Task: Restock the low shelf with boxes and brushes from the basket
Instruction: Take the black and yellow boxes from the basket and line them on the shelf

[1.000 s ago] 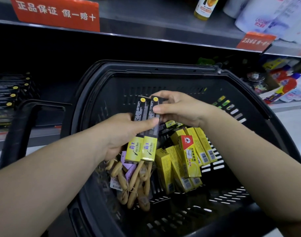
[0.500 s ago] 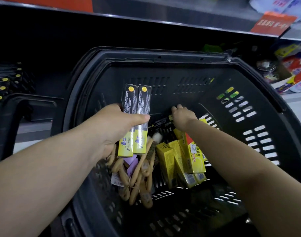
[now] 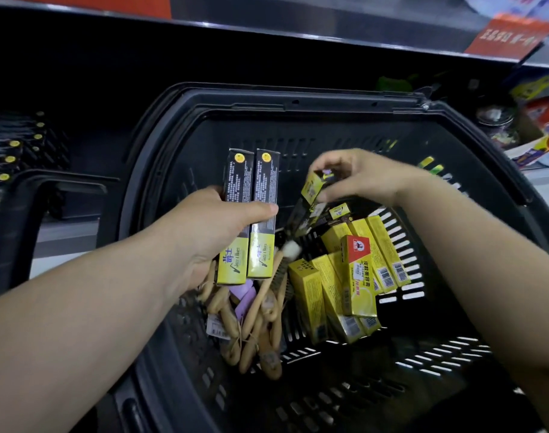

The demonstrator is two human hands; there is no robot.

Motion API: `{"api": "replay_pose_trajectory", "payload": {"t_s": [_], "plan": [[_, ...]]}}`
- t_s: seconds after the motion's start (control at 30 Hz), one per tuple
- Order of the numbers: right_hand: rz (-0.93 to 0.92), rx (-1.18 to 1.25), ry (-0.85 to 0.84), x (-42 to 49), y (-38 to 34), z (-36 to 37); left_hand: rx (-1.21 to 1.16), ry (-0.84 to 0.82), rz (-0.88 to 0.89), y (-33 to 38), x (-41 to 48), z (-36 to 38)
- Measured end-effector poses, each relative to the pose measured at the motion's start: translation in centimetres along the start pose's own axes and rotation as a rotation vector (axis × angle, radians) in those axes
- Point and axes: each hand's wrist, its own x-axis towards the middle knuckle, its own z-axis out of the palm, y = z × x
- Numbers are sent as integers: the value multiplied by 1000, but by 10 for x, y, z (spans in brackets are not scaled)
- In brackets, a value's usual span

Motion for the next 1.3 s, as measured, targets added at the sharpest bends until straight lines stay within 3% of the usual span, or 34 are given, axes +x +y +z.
{"api": "replay_pose_trajectory", "payload": {"t_s": [0.07,0.13,0.3,0.47,0.7,0.77,1.1,1.2,1.3], "plan": [[-67,320,-143,-15,-19,2,-30,-8,-5,1,-2,1],[-95,492,-213,-19,-31,12,-76,-36,5,4,-4,3],[-26,720,-148,-12,-44,47,-206,-77,17,8,-8,5],[46,641,-82,-13,-49,61,-235,-55,52,6,-5,6],[-64,553,-11,-26,-55,40,-291,-3,54,3,2,4],[-102,427,-15,-29,-59,37,-304,-8,48,3,2,4],[-549,-708,146,-56,-87,45,-426,-59,-43,4,1,0],[-649,-812,172,-58,-89,55,-486,-180,-80,9,1,-2],[-698,-722,226,-61,-90,58,-525,-282,19,5,8,-7]]}}
